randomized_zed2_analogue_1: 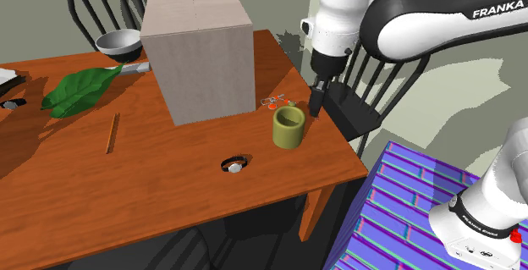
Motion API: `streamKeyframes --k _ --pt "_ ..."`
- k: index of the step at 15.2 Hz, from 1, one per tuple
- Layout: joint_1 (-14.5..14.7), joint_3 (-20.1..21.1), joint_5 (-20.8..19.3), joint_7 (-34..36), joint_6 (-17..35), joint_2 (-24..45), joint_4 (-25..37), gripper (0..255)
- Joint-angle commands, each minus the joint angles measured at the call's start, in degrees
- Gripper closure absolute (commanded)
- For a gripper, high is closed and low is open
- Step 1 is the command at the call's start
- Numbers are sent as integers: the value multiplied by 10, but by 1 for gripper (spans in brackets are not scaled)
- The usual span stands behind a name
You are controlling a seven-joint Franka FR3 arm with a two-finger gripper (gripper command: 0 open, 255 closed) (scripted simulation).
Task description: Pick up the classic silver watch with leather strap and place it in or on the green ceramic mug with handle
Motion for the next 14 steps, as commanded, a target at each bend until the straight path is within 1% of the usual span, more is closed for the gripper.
streamKeyframes --k 1,7,14 --pt "8 8 -2 -7 17 34 20 0" --pt "29 32 -18 -24 64 143 92 0" --pt "59 57 -50 -39 95 271 195 0"
